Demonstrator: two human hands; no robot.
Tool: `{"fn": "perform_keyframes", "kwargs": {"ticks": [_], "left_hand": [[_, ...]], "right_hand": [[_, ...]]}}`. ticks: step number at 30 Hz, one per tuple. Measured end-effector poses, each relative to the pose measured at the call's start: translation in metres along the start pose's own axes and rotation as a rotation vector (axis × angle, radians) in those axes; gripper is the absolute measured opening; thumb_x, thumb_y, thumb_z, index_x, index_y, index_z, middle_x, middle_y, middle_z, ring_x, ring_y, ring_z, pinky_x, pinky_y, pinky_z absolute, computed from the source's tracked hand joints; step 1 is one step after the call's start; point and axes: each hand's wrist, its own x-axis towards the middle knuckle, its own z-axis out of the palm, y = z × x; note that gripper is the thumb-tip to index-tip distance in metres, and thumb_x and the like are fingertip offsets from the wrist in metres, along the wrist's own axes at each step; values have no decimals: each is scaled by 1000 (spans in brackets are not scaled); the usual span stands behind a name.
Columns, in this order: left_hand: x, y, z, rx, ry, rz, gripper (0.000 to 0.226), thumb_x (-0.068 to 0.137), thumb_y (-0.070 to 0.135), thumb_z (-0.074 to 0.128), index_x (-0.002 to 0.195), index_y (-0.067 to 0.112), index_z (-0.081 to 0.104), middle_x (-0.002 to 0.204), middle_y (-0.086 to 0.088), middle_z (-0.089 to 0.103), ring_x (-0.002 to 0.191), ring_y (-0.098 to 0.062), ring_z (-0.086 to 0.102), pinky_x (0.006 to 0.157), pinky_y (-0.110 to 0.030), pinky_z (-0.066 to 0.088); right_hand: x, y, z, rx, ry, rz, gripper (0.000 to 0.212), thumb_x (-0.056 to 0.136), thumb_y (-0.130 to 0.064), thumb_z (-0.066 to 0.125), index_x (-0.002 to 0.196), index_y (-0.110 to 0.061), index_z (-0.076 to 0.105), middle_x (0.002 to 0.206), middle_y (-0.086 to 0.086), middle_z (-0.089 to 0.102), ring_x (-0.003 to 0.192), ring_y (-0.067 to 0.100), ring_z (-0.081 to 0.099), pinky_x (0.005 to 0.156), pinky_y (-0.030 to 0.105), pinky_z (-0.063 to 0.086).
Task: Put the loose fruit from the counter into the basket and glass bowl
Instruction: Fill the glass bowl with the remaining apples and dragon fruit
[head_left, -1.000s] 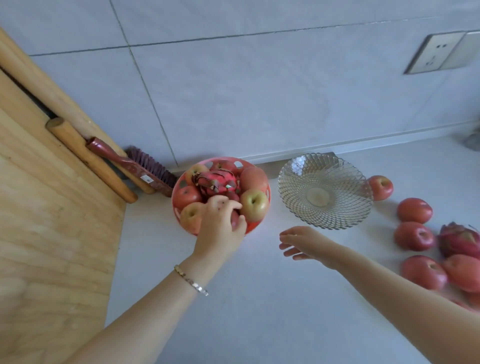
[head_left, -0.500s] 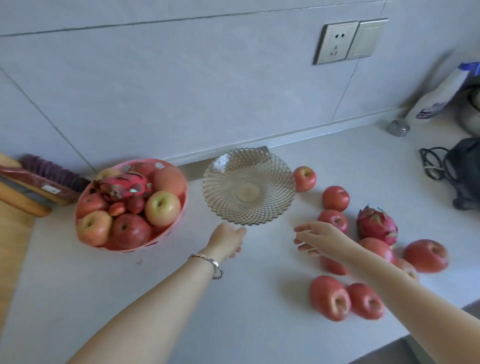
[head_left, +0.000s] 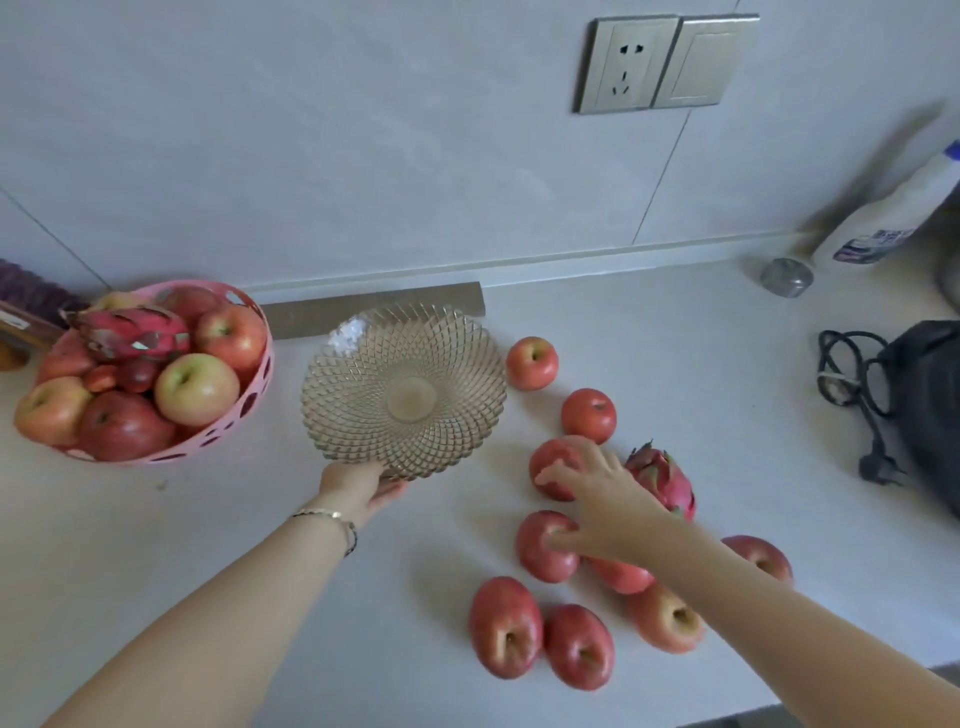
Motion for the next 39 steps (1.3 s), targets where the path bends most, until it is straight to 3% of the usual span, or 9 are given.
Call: {"fn": "perform_keyframes", "kwargs": {"ticks": [4, 8, 16, 20, 23, 25, 29, 33, 39], "left_hand": [[-10, -18, -28, 109, 22, 2, 14, 90, -10, 44, 83, -1, 53, 75, -16, 61, 52, -21, 65, 39, -23, 54], [-19, -32, -55, 252, -14, -14, 14, 90, -9, 42, 97, -4, 53, 78, -17, 62, 68, -26, 62, 42, -22, 55], [-30, -40, -75, 401, -72, 3, 19, 91, -6, 42, 81, 3, 55, 76, -15, 64, 67, -25, 64, 43, -22, 55], [-35, -44, -71, 486, -16, -28, 9, 92, 1, 41, 95, 4, 49, 96, -18, 58, 74, -25, 58, 60, -32, 54], [-48, -39, -66, 1024, 172, 283, 62, 88, 19, 55, 138, 1, 22, 144, -18, 21, 130, -36, 28, 105, -44, 35], [-67, -30, -53, 1049, 48, 671, 77, 86, 28, 60, 145, 13, 13, 151, -7, 6, 141, -26, 8, 116, -42, 21], [-88, -13, -15, 808, -502, 645, 76, 80, 43, 66, 140, 39, 19, 131, 10, 26, 120, -10, 43, 105, -34, 41], [-87, -14, -5, 712, -458, 711, 70, 75, 30, 74, 133, 34, 35, 108, 27, 38, 107, 0, 47, 90, -2, 37], [-57, -14, -35, 446, -325, 462, 42, 77, 18, 71, 111, 31, 49, 109, 11, 50, 95, -11, 57, 69, -23, 58]], "right_hand": [[10, 3, 13, -303, -209, -82, 94, 63, -57, 72, 142, -33, 27, 156, 13, -16, 142, 45, -13, 114, 55, 14], [21, 0, 12, -397, -295, -68, 100, 57, -59, 75, 141, -31, 29, 153, 12, -29, 137, 50, -22, 113, 61, 13], [28, -1, 17, -345, -225, -36, 89, 55, -57, 73, 134, -30, 40, 156, 10, -13, 138, 53, -9, 95, 46, 48], [24, 2, 13, -265, -134, 27, 91, 53, -56, 74, 133, -29, 40, 152, 12, -4, 136, 51, 6, 93, 45, 50], [14, 2, 0, -129, 2, 99, 90, 49, -58, 74, 129, -32, 45, 151, 8, -5, 135, 44, 13, 91, 43, 50], [7, -4, -11, -10, 110, 106, 91, 43, -61, 73, 126, -34, 48, 149, 5, -3, 133, 39, 19, 93, 43, 49], [1, -44, -27, 93, 188, 7, 96, 37, -65, 70, 127, -37, 48, 151, 2, -6, 136, 34, 14, 99, 46, 45], [9, -84, -20, 51, 139, -128, 92, 47, -50, 81, 130, -37, 44, 151, 7, -5, 135, 32, 8, 102, 45, 42], [41, -97, -2, 129, 12, -85, 79, 57, -42, 83, 128, -38, 46, 150, 7, -3, 132, 32, 16, 105, 42, 37]]}}
